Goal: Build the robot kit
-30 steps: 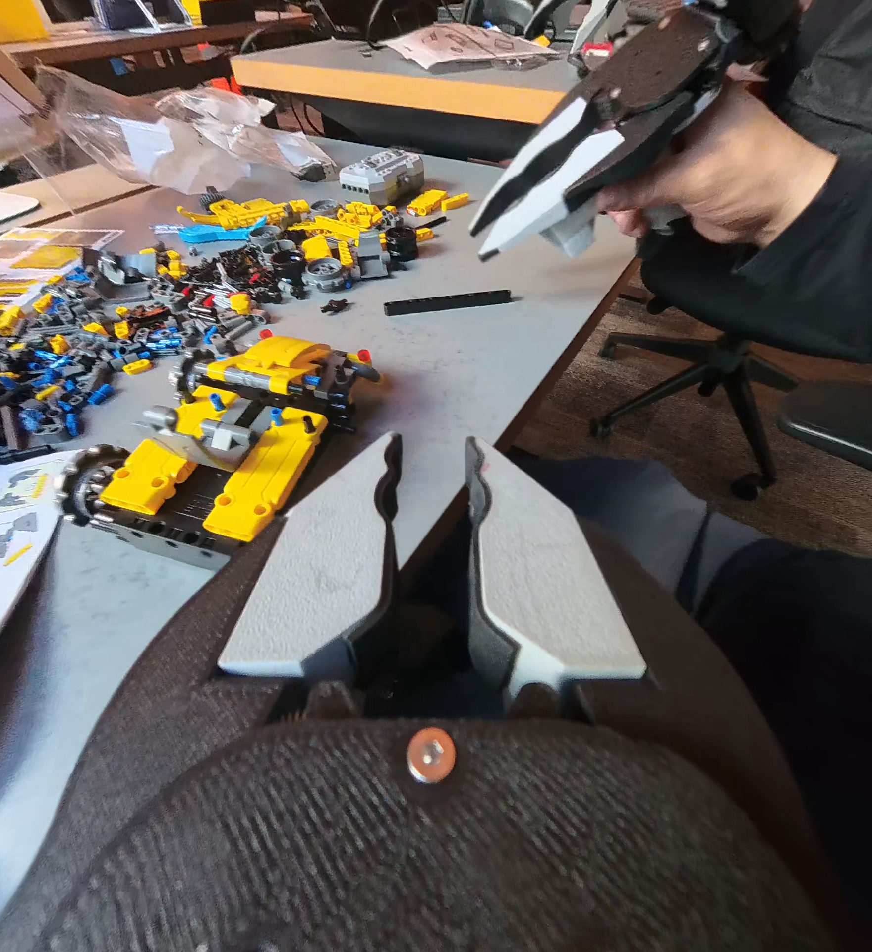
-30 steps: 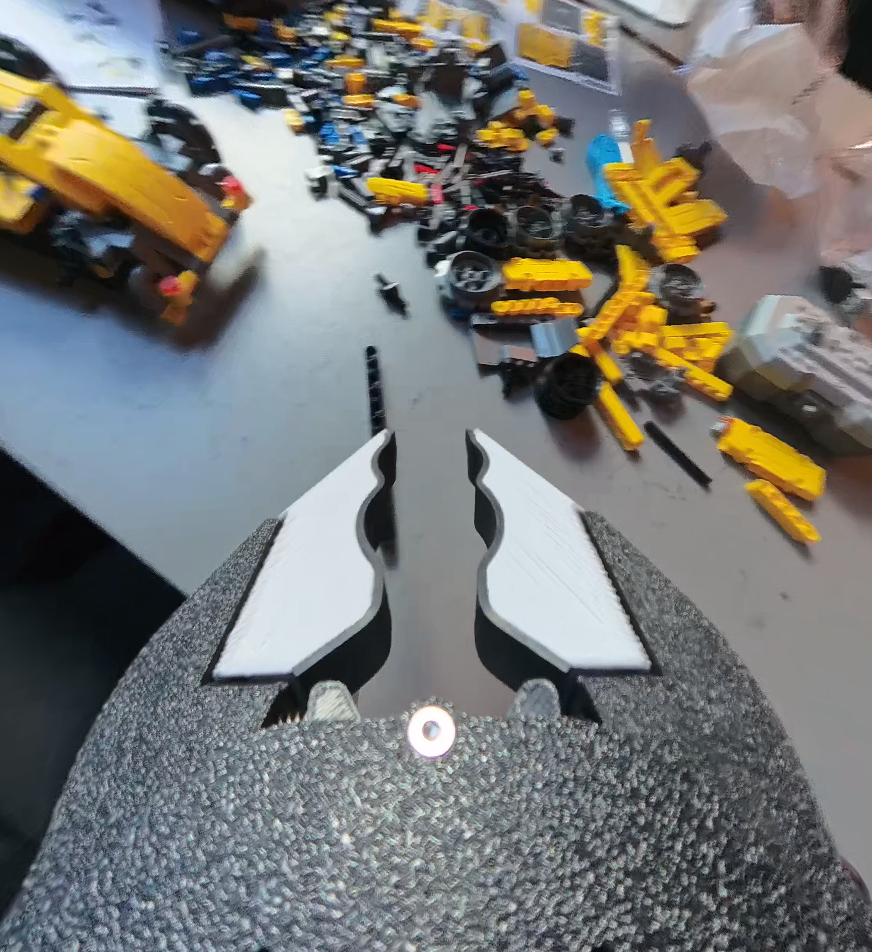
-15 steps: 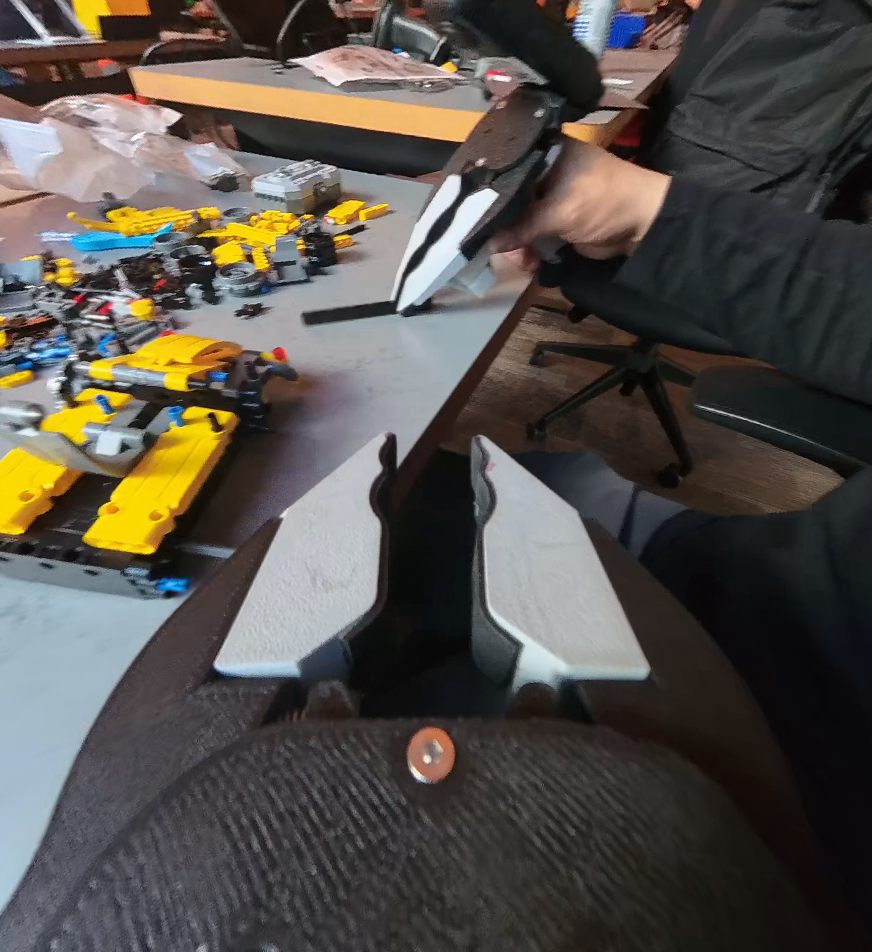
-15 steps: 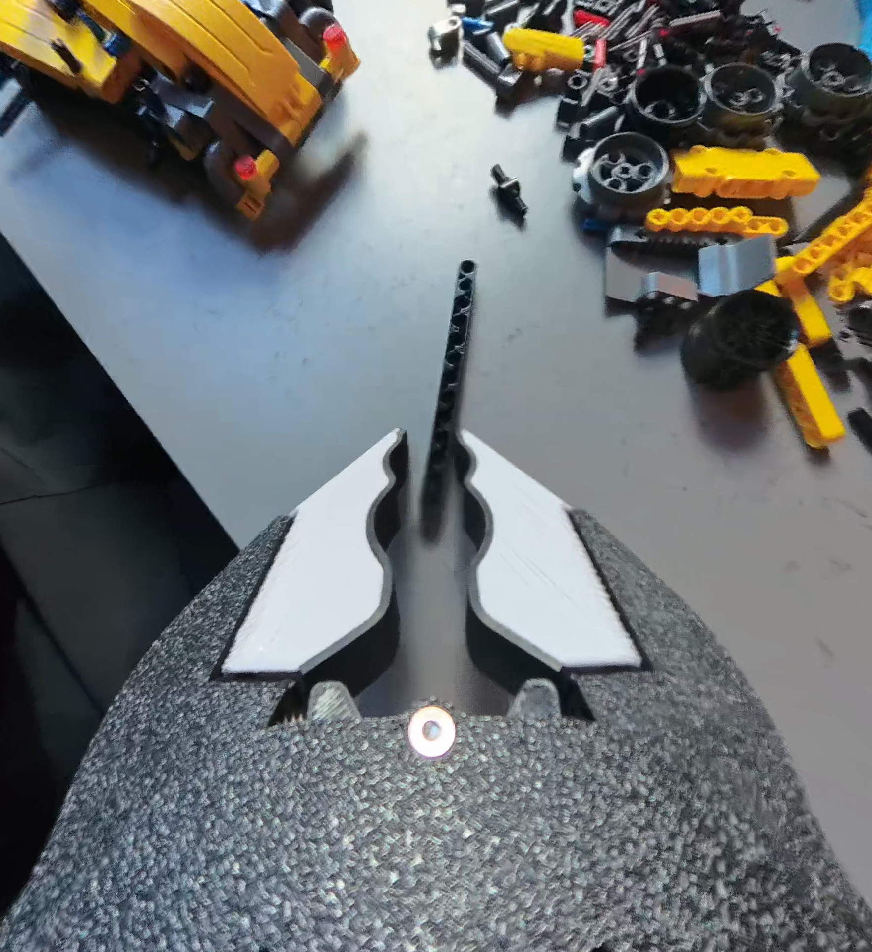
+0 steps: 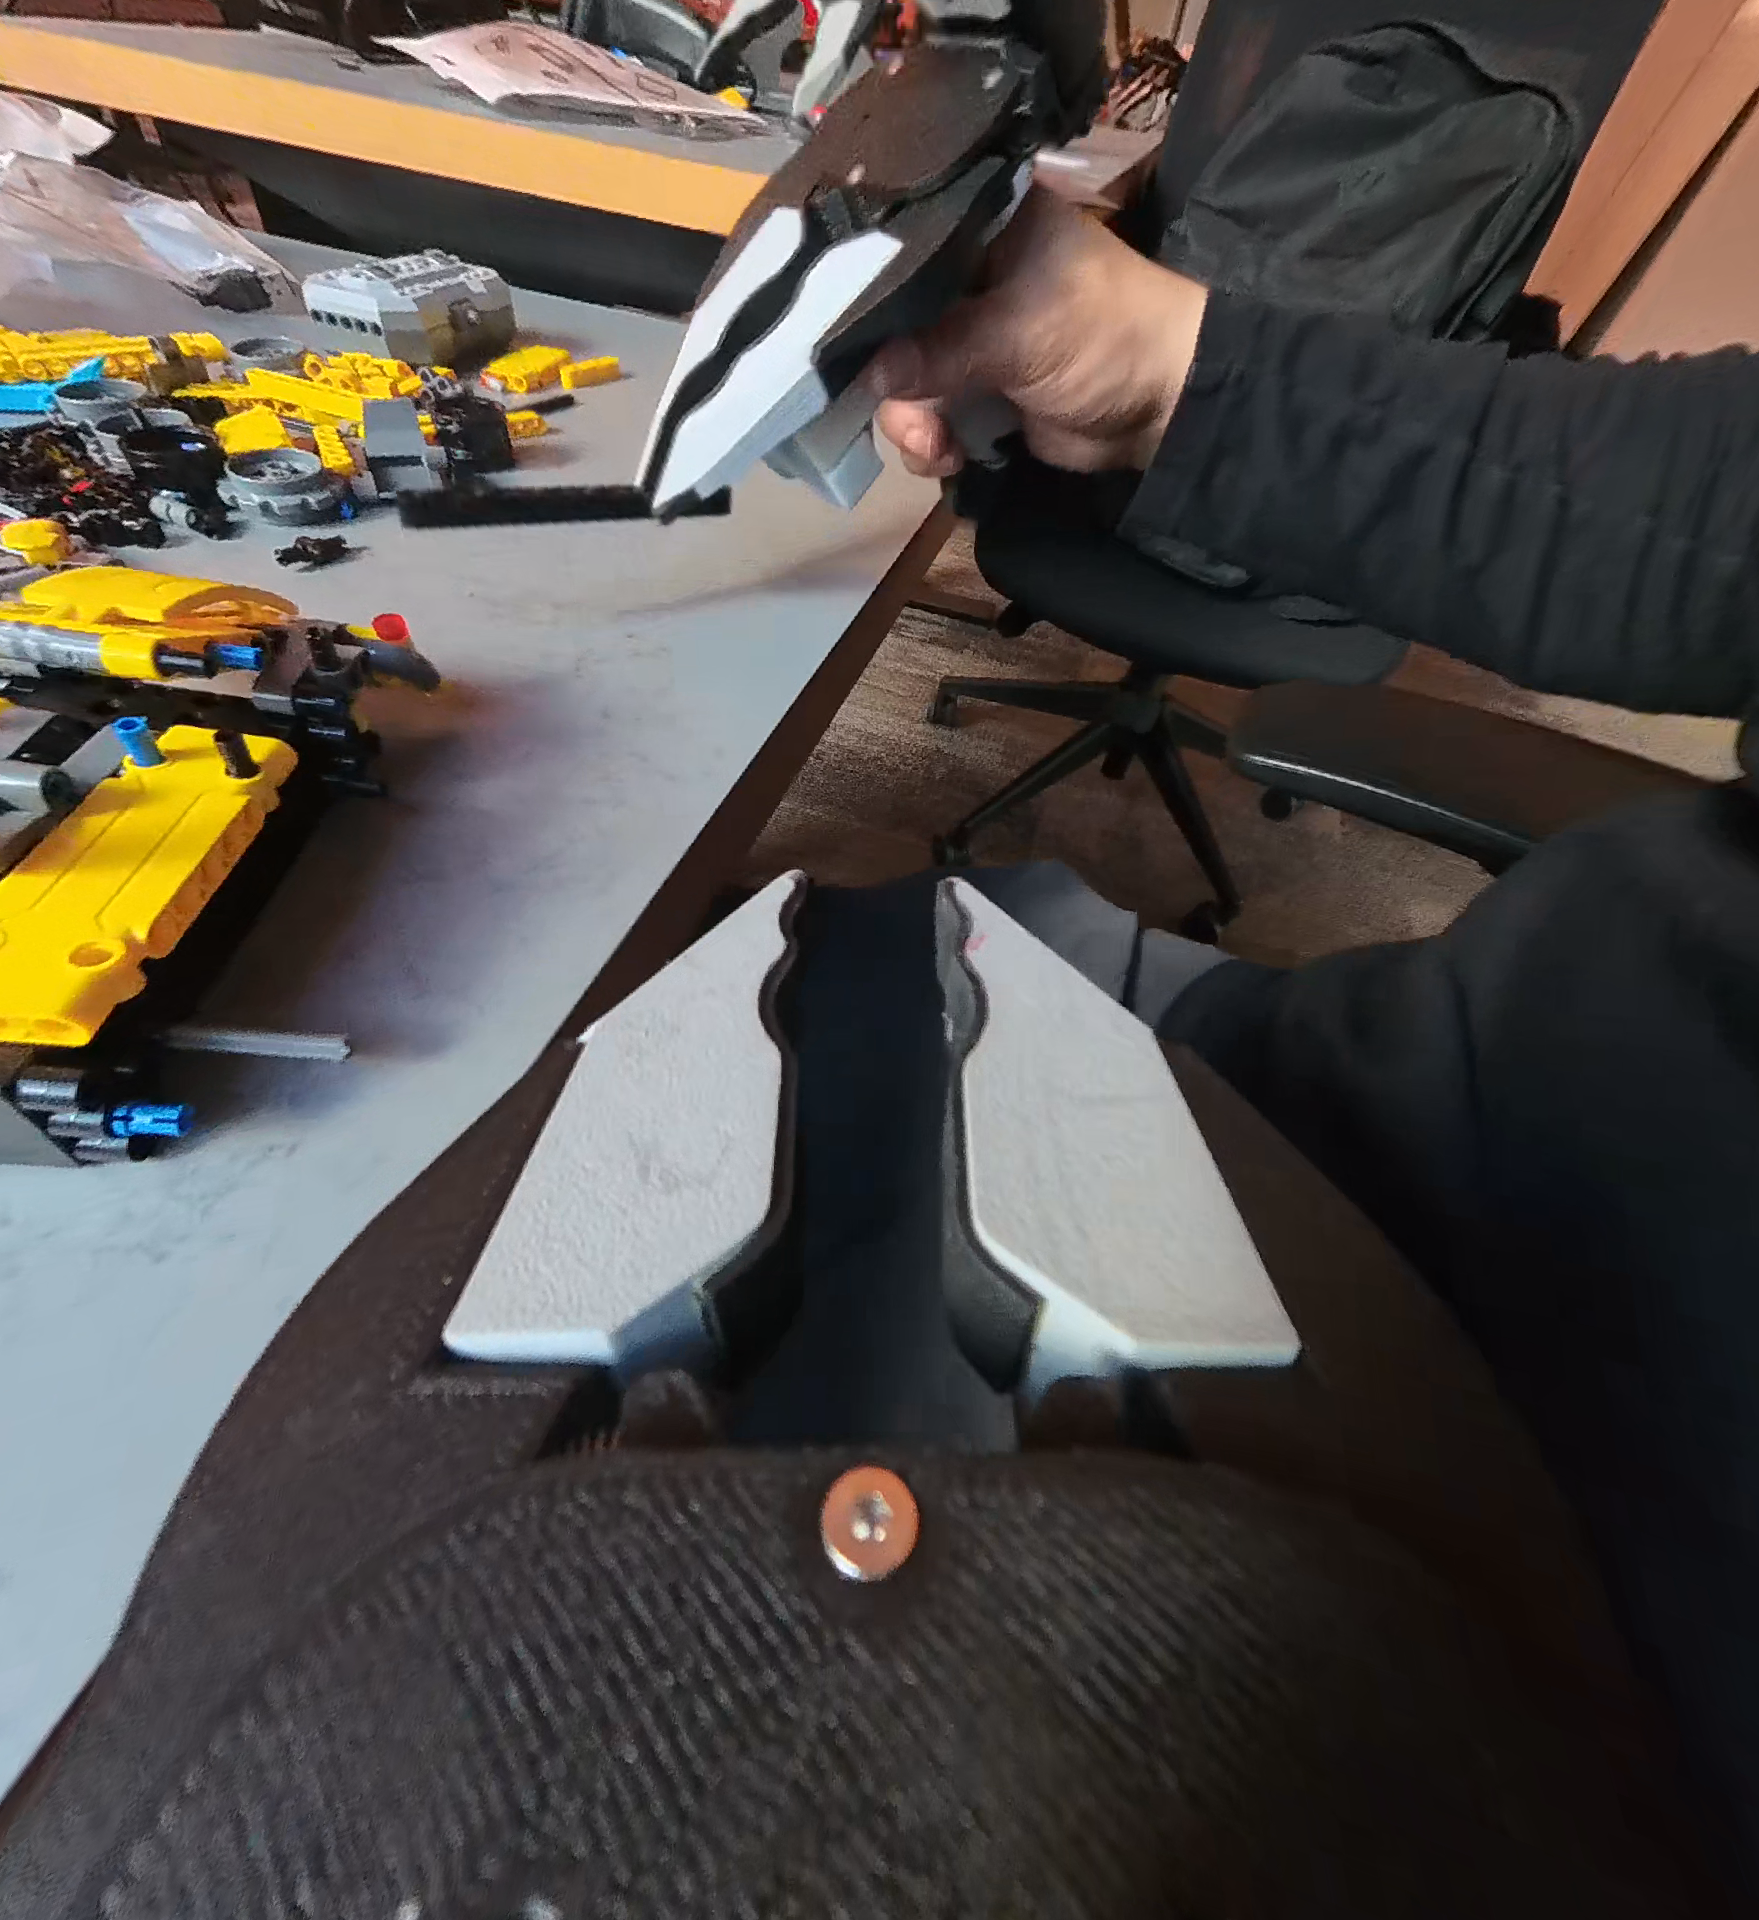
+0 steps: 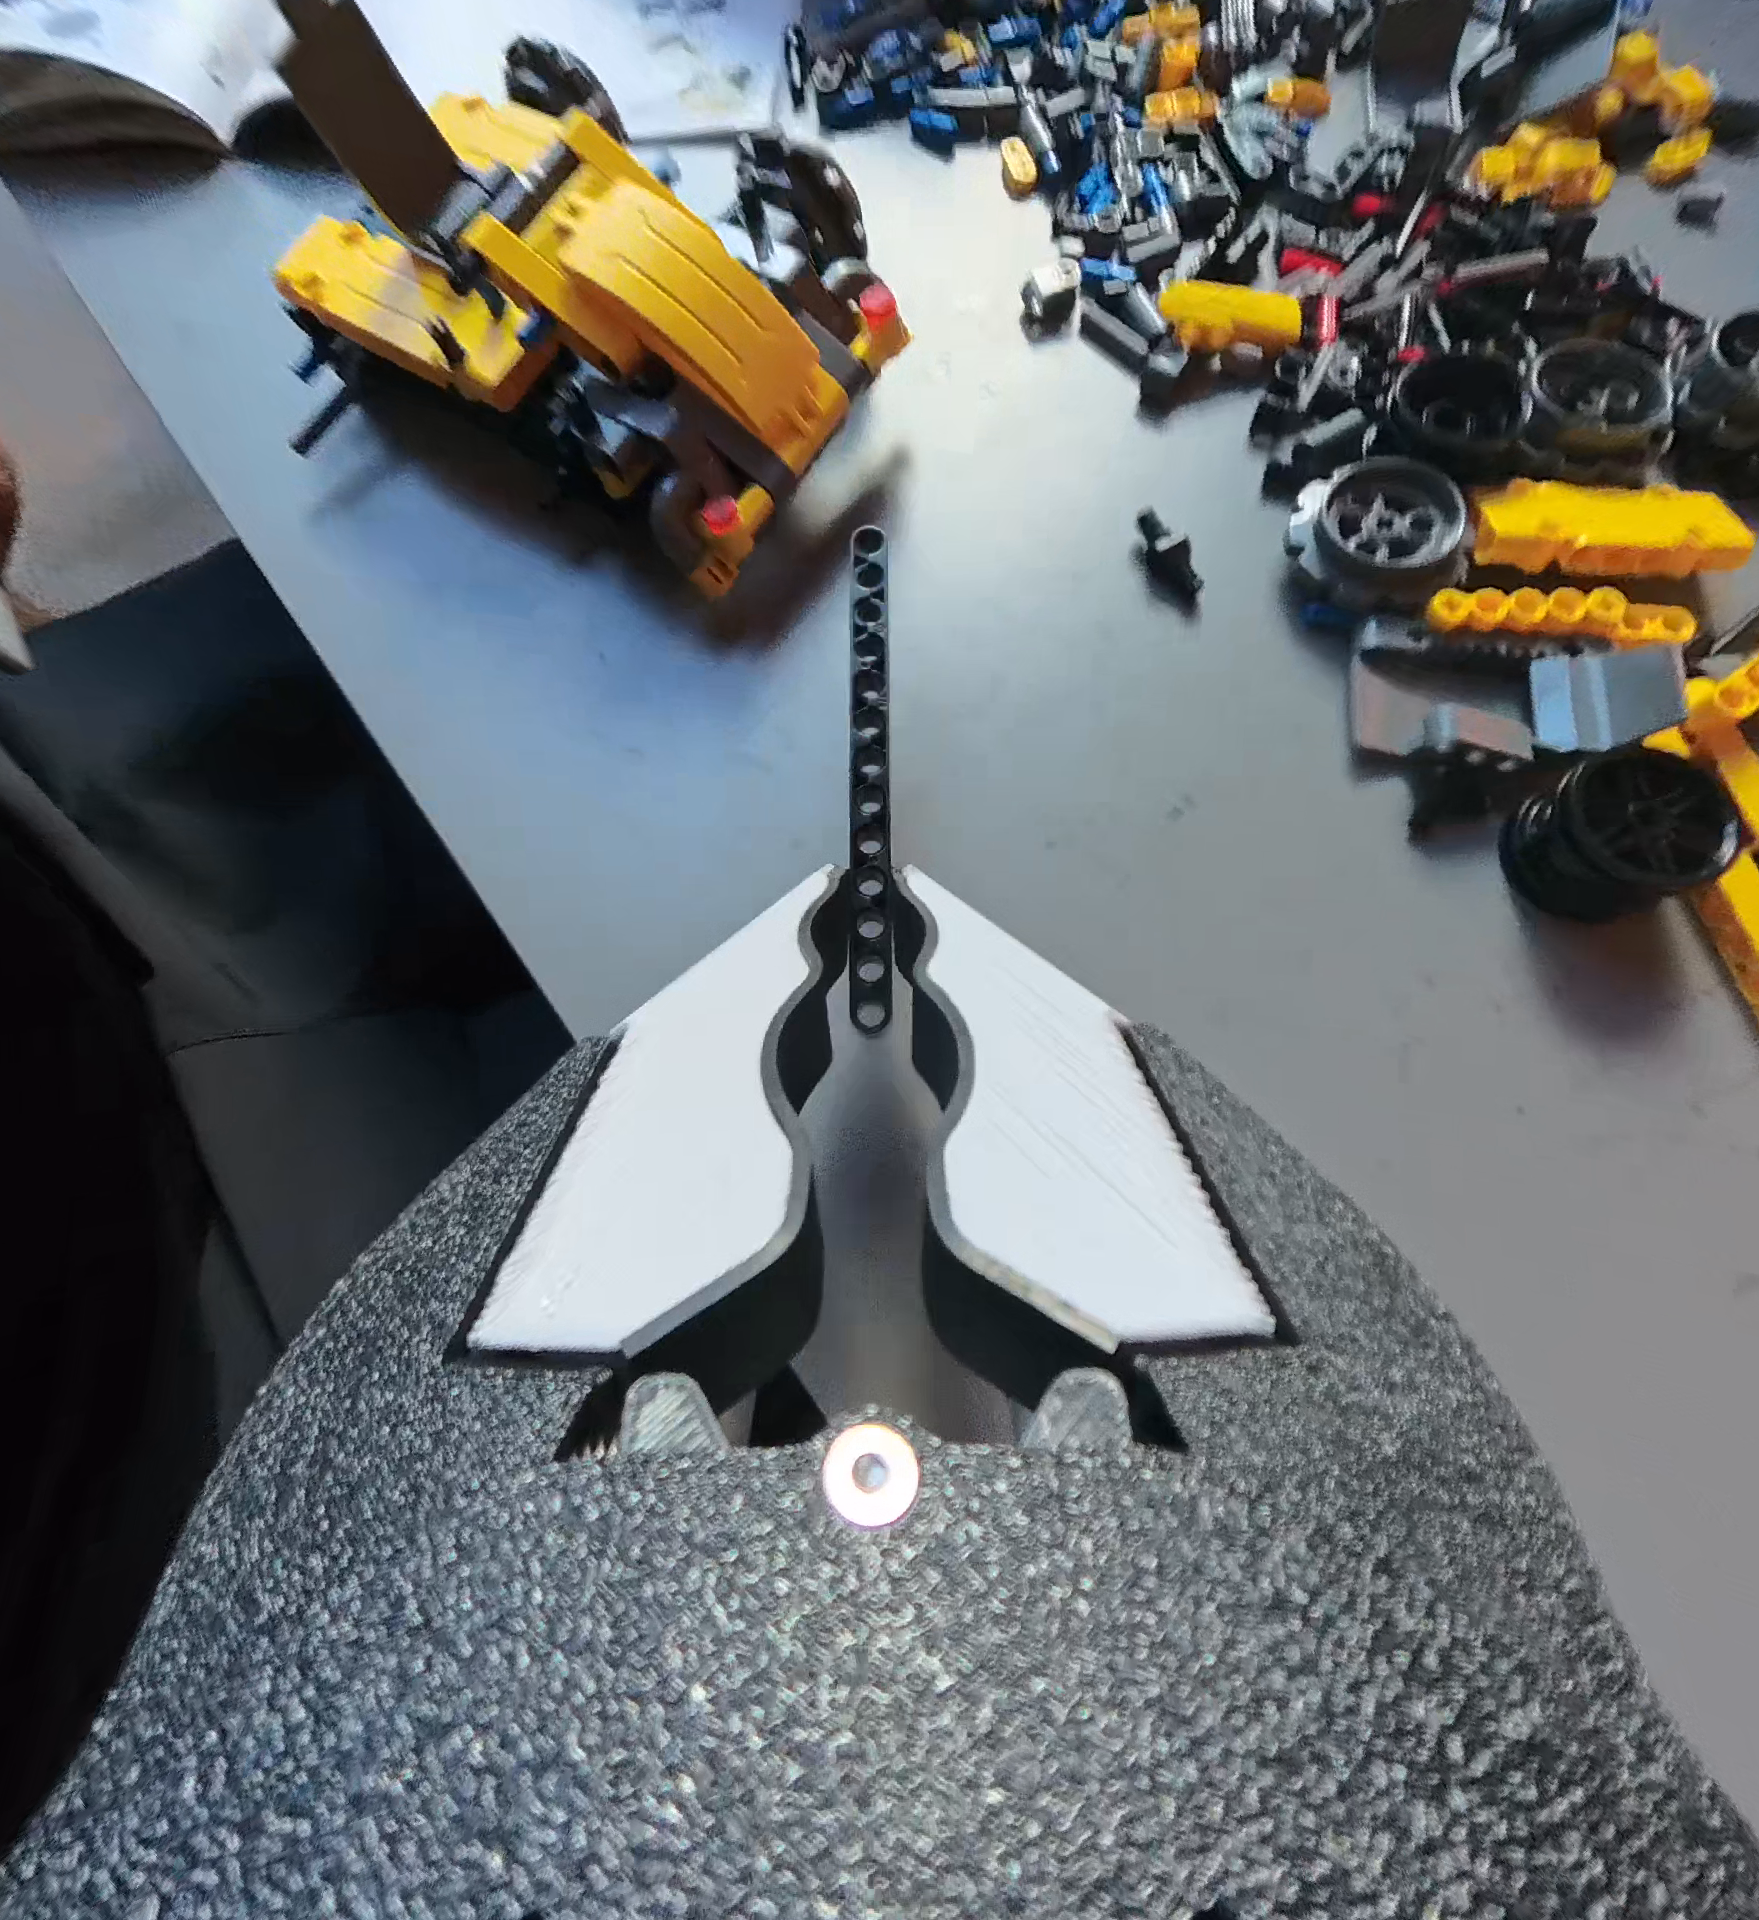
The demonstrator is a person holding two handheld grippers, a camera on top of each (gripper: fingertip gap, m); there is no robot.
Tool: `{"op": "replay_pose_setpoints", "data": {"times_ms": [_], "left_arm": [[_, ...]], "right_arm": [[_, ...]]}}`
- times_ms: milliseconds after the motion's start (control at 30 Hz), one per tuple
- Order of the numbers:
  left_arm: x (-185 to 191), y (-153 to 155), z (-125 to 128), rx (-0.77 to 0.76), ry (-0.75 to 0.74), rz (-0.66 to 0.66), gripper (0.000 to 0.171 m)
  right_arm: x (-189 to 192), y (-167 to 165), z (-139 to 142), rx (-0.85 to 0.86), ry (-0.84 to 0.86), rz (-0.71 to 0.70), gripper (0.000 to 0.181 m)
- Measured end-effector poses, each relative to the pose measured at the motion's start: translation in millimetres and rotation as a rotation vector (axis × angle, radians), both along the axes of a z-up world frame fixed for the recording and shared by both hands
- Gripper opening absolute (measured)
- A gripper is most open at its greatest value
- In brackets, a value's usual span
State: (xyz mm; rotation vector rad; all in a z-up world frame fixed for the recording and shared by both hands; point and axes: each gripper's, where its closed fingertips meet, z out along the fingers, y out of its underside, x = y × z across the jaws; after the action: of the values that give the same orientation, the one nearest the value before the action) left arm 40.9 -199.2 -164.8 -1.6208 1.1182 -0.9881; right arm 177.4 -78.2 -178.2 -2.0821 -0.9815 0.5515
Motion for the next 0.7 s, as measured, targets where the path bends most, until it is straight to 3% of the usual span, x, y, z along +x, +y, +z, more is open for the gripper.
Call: {"op": "replay_pose_setpoints", "data": {"times_ms": [267, 500, 700], "left_arm": [[1.1, -1.6, -4.9, 0.036, 0.036, 0.015, 0.021], [0.3, 3.1, -9.5, 0.044, 0.059, 0.019, 0.024], [8.2, 1.9, -14.2, 0.048, 0.077, -0.019, 0.026]], "right_arm": [[-0.4, -13.1, 2.7, -0.004, -0.013, 0.075, 0.008], [1.4, -24.6, -17.5, 0.037, -0.222, 0.157, 0.007], [6.6, -18.0, -24.3, 0.001, -0.290, 0.205, 0.008]]}}
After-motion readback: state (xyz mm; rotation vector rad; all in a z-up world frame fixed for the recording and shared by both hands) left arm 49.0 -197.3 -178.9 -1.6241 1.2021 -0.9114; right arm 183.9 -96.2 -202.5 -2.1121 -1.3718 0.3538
